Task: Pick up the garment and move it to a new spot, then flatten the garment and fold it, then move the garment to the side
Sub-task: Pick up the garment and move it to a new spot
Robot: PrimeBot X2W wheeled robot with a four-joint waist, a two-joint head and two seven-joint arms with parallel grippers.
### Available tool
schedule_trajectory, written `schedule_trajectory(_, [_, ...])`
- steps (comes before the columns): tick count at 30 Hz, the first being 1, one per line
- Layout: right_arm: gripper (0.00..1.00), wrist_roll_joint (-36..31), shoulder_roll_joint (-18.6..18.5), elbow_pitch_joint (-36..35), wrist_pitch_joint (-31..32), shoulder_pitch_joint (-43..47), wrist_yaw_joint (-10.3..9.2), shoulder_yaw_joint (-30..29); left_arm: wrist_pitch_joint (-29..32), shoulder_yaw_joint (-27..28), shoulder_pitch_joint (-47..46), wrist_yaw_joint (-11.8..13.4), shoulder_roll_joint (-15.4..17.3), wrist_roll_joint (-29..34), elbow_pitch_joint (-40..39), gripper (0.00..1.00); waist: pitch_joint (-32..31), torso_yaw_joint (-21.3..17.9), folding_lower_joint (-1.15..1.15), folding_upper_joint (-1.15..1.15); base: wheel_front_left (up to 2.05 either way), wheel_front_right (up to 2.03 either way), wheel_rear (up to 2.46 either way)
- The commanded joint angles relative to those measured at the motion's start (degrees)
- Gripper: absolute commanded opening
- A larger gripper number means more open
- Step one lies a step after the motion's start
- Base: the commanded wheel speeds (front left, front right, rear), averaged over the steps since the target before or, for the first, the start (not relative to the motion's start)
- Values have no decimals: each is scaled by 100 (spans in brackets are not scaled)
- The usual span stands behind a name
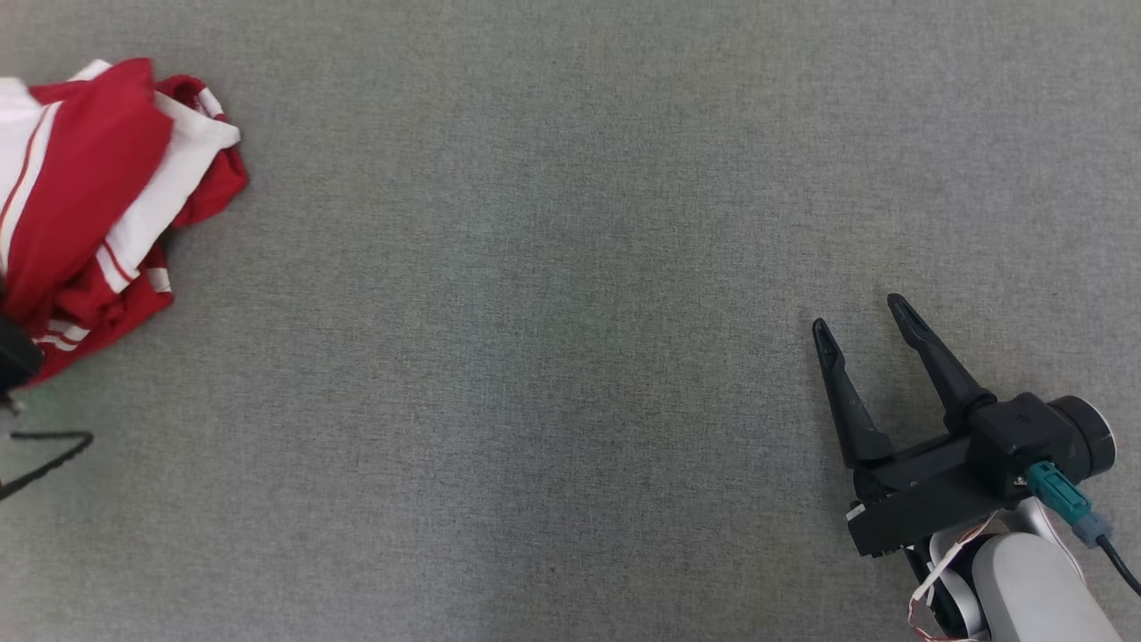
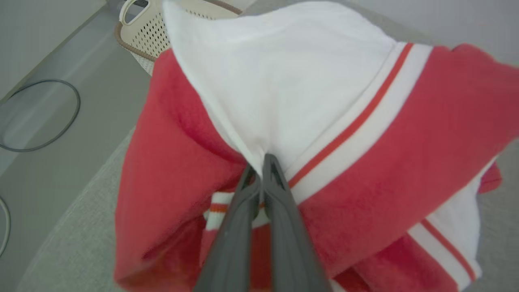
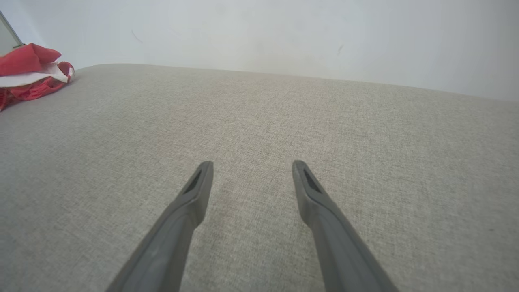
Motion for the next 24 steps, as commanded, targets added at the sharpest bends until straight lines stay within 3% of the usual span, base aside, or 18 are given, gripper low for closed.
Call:
schedule_trajectory(1, [100, -49, 2, -12, -4, 14, 4, -16, -178, -35, -125, -41, 16, 42, -56, 0, -45, 32, -1, -1, 0, 0, 0])
schedule_trajectory(15, [100, -40, 163, 88, -108, 167, 4, -151, -1916, -569, -619, 389, 344, 869, -1001, 0, -492, 85, -1, -1, 0, 0, 0])
schedule_trajectory(24, [100, -65, 382, 183, -261, 280, 4, -360, -2282, -747, -35, 574, 13, 958, -2593, 0, -936, -49, -1, -1, 0, 0, 0])
